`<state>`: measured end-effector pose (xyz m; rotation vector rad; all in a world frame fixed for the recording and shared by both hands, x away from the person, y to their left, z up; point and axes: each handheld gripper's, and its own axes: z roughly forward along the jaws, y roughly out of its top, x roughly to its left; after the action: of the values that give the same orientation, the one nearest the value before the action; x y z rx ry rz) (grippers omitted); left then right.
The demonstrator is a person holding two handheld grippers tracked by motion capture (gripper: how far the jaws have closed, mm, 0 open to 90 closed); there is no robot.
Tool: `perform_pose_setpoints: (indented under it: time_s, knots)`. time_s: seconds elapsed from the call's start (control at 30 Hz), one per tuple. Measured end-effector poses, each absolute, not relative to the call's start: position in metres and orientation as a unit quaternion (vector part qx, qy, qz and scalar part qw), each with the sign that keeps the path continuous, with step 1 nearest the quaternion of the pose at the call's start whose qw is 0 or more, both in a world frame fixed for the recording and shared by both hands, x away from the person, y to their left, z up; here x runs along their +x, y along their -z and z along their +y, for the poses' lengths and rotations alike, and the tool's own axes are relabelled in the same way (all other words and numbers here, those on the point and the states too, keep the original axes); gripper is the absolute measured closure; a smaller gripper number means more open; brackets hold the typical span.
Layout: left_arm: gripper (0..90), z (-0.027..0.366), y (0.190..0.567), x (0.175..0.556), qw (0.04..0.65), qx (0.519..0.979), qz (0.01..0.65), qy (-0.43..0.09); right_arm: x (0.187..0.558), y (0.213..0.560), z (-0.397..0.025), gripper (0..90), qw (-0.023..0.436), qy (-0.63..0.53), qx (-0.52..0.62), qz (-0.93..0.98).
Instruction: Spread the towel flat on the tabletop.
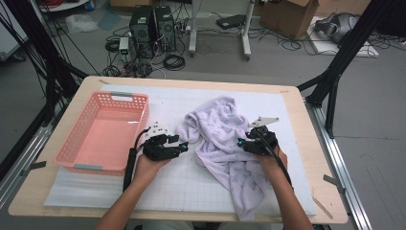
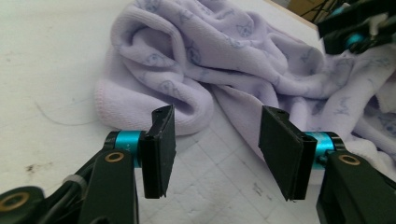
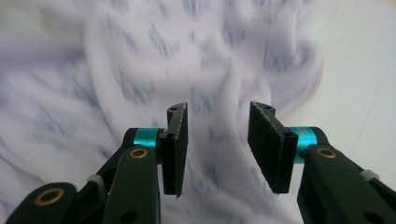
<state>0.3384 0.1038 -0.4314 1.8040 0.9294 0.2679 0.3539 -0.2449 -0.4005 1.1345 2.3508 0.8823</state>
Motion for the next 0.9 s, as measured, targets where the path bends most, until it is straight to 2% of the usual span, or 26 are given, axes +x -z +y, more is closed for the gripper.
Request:
perform_pose_setpoints:
  time_s: [0.13, 0.17, 0.2, 0.23, 0.27, 0.3, 0.33, 0.37, 0.47, 0.5, 0.53, 0.6, 0.8, 0.9]
  knots:
    - [43.0, 0.099, 0.432, 0.338, 0.518, 0.758, 0.383, -0.101, 0.356, 0.425, -0.246, 56.9, 0.194, -0.248, 0.394, 0.863]
    - [42.6, 0.099, 0.432, 0.338, 0.518, 0.758, 0.383, -0.101, 0.356, 0.428, -0.248, 60.9, 0.199, -0.253, 0.391, 0.862]
    - [42.2, 0.097, 0.431, 0.336, 0.518, 0.76, 0.381, -0.098, 0.355, 0.428, -0.25, 73.8, 0.208, -0.252, 0.391, 0.86]
    - [42.0, 0.097, 0.431, 0.336, 0.518, 0.76, 0.381, -0.098, 0.355, 0.427, -0.252, 79.2, 0.227, -0.239, 0.383, 0.863]
    - [41.8, 0.096, 0.431, 0.336, 0.518, 0.762, 0.377, -0.096, 0.354, 0.425, -0.254, 80.7, 0.256, -0.221, 0.389, 0.857]
    - [41.5, 0.096, 0.431, 0.336, 0.518, 0.762, 0.377, -0.096, 0.354, 0.425, -0.254, 80.7, 0.256, -0.221, 0.389, 0.857]
    - [41.5, 0.095, 0.431, 0.336, 0.517, 0.762, 0.378, -0.096, 0.354, 0.424, -0.258, 81.3, 0.299, -0.198, 0.4, 0.844]
    - [40.9, 0.094, 0.431, 0.335, 0.517, 0.763, 0.378, -0.093, 0.355, 0.422, -0.271, 80.3, 0.325, -0.191, 0.427, 0.822]
    - [40.4, 0.092, 0.431, 0.335, 0.516, 0.764, 0.376, -0.089, 0.351, 0.42, -0.289, 71.7, 0.31, -0.228, 0.458, 0.801]
    - [40.4, 0.092, 0.431, 0.335, 0.516, 0.764, 0.376, -0.089, 0.351, 0.42, -0.289, 71.7, 0.31, -0.228, 0.458, 0.801]
    - [40.4, 0.09, 0.431, 0.335, 0.517, 0.764, 0.376, -0.087, 0.345, 0.416, -0.295, 65.0, 0.311, -0.261, 0.461, 0.789]
    - [40.3, 0.082, 0.432, 0.335, 0.519, 0.765, 0.375, -0.074, 0.339, 0.411, -0.303, 62.1, 0.295, -0.31, 0.46, 0.778]
    - [37.1, 0.061, 0.432, 0.336, 0.514, 0.775, 0.363, -0.061, 0.317, 0.395, -0.32, 61.9, 0.29, -0.385, 0.458, 0.747]
    - [34.2, 0.039, 0.435, 0.341, 0.486, 0.792, 0.367, -0.055, 0.308, 0.394, -0.328, 62.1, 0.286, -0.405, 0.453, 0.74]
